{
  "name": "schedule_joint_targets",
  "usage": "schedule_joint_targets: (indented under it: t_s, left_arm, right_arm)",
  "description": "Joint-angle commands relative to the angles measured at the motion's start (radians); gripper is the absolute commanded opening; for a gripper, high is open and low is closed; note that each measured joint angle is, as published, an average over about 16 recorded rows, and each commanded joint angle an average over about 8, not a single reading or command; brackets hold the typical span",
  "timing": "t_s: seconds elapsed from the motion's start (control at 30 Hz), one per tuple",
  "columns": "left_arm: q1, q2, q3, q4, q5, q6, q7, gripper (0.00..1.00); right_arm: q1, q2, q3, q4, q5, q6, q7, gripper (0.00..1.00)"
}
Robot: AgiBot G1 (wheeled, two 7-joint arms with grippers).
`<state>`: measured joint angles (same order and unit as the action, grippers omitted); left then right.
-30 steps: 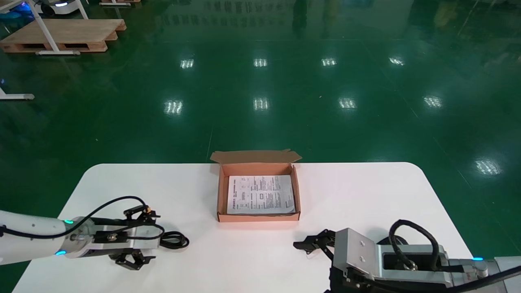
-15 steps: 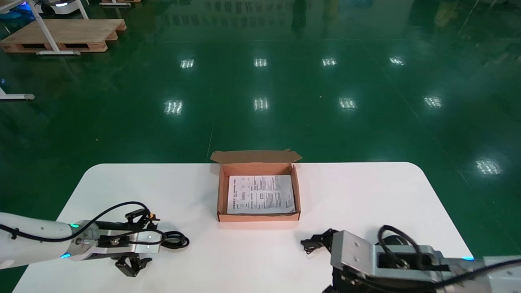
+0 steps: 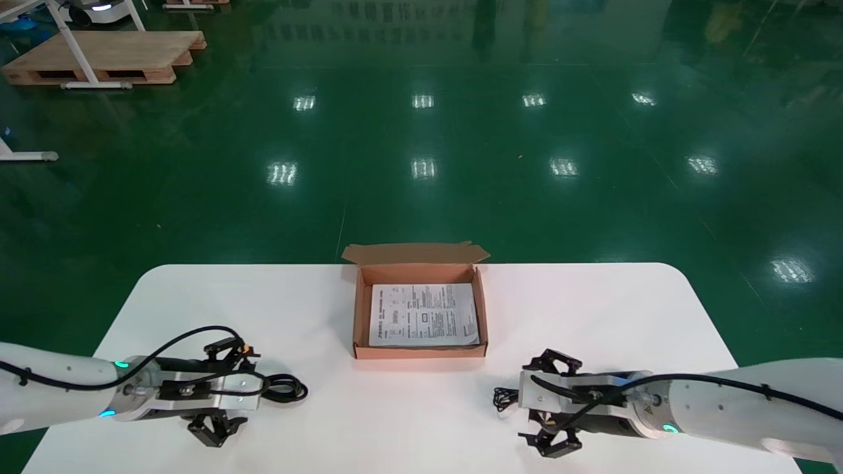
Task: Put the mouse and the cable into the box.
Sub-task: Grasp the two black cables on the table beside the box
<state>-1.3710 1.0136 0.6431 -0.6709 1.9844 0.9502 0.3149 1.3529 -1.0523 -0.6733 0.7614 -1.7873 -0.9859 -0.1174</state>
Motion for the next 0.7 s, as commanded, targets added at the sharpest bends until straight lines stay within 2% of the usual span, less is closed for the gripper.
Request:
schedule_joint_targets:
  t_s: [0.03,0.37,0.4,0.63,0.67,0.7]
  left_arm:
    - [0.000,0.000,0.000,0.001,0.000,0.000,0.001,1.00]
    - [-0.001,0.001,0.000,0.004,-0.001,-0.001,0.003,1.00]
    - [-0.001,0.001,0.000,0.004,-0.001,-0.001,0.003,0.92]
    - [-0.001,0.001,0.000,0.005,-0.001,-0.001,0.003,0.04]
    - [-0.001,0.001,0.000,0.005,-0.001,-0.001,0.003,0.00]
    - [-0.001,0.001,0.000,0.005,-0.001,-0.001,0.003,0.00]
  right_arm:
    - [0.025,-0.031,-0.010,-0.072,-0.025,0.024,-0.038,1.00]
    - [0.056,-0.086,0.002,-0.245,-0.008,0.069,-0.100,1.00]
    - [0.058,-0.088,0.002,-0.252,-0.008,0.070,-0.102,0.90]
    - [0.060,-0.089,0.002,-0.259,-0.008,0.072,-0.104,0.03]
    - [0.059,-0.089,0.002,-0.256,-0.008,0.071,-0.103,0.00]
    - [0.059,-0.088,0.002,-0.254,-0.008,0.070,-0.103,0.00]
